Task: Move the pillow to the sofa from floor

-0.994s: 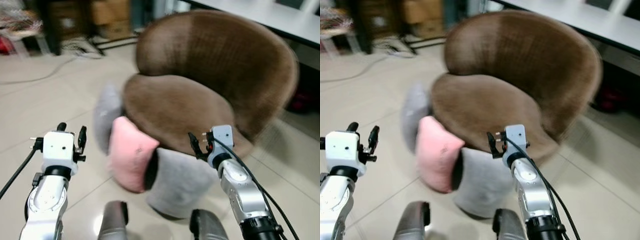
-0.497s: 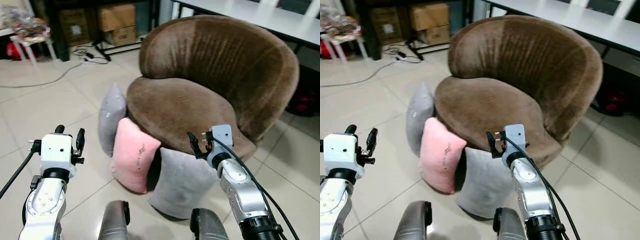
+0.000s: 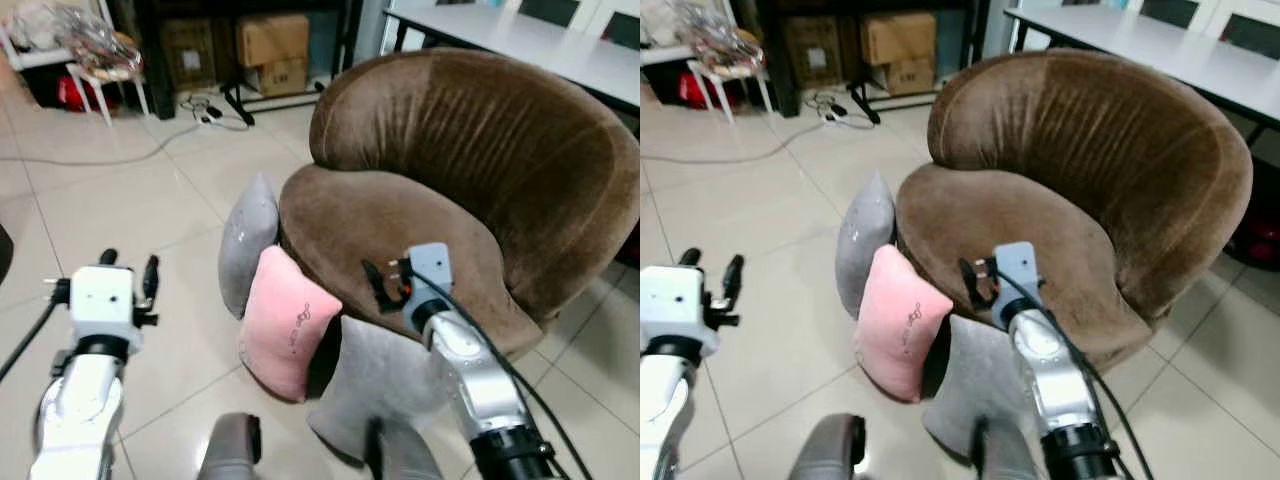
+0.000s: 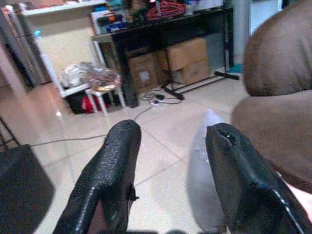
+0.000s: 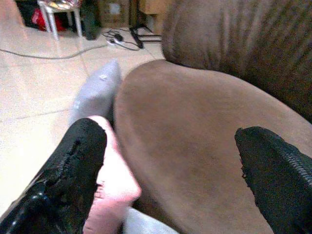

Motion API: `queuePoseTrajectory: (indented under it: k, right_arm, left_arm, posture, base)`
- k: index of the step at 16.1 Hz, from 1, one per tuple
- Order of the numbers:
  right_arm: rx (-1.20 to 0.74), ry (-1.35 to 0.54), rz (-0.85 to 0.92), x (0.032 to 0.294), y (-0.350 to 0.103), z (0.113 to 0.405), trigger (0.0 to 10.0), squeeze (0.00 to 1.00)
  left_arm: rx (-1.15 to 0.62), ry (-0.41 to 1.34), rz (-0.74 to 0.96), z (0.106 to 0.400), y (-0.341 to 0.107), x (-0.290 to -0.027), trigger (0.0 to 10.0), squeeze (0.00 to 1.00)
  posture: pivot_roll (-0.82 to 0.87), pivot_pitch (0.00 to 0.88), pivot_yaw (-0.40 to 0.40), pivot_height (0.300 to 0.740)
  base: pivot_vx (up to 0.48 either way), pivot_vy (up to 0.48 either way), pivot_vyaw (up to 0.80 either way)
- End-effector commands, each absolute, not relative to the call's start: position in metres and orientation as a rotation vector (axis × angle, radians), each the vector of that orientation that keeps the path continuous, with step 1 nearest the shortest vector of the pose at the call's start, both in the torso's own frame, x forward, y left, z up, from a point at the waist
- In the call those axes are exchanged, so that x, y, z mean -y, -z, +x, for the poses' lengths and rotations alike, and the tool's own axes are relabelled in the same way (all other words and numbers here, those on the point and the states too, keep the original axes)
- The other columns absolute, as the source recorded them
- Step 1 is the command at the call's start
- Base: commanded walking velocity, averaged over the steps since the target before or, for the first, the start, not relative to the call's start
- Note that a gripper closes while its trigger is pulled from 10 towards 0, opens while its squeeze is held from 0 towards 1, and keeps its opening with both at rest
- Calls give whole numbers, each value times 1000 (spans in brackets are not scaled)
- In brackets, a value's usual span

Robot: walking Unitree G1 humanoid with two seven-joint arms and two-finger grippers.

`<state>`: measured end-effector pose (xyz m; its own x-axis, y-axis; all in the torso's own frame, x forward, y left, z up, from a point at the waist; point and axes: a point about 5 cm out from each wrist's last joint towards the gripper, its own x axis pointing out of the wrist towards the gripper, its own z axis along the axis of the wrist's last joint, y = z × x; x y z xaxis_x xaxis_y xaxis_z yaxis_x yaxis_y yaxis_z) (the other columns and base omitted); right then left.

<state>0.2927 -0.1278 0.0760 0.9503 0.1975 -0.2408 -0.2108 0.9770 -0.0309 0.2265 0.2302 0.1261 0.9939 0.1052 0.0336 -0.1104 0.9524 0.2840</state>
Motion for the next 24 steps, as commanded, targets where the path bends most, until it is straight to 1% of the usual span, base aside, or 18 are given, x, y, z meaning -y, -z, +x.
queuePoseTrajectory:
  k: [1, 6, 9, 16, 17, 20, 21, 24]
  right_arm:
    - [-268, -175, -48, 137, -71, 291, 10000, 0]
    - [-281, -169, -39, 138, -69, 293, 10000, 0]
    - [-273, -173, -35, 138, -72, 297, 10000, 0]
    - [-272, -172, -37, 137, -71, 296, 10000, 0]
    - [-259, -181, -43, 137, -72, 297, 10000, 0]
    - [-281, -225, -75, 133, -69, 304, 10000, 0]
    - [-292, -269, -90, 130, -66, 308, 10000, 1000]
    - [-322, -282, -108, 130, -63, 315, 10000, 1000]
  left_arm:
    - [25, -94, 293, 228, -127, -227, 10000, 0]
    - [32, -112, 316, 232, -128, -226, 10000, 0]
    - [30, -110, 327, 233, -127, -225, 10000, 0]
    - [23, -86, 337, 235, -126, -225, 10000, 0]
    - [14, -72, 341, 236, -125, -224, 10000, 0]
    - [-4, -30, 365, 240, -123, -223, 10000, 0]
    - [-3, -14, 351, 243, -126, -224, 10000, 0]
    - [-5, 28, 341, 245, -129, -224, 10000, 0]
  posture:
    - [16, 0, -62, 585]
    - [20, 0, -70, 585]
    - [15, 0, -69, 550]
    - [12, 0, -59, 490]
    - [14, 0, -59, 475]
    - [17, 0, -61, 475]
    - [18, 0, -58, 475]
    - [14, 0, -49, 475]
  base:
    - [289, 0, 0]
    - [0, 0, 0]
    - [0, 0, 0]
    - [0, 0, 0]
    - [0, 0, 0]
    - [0, 0, 0]
    - [0, 0, 0]
    - [0, 0, 0]
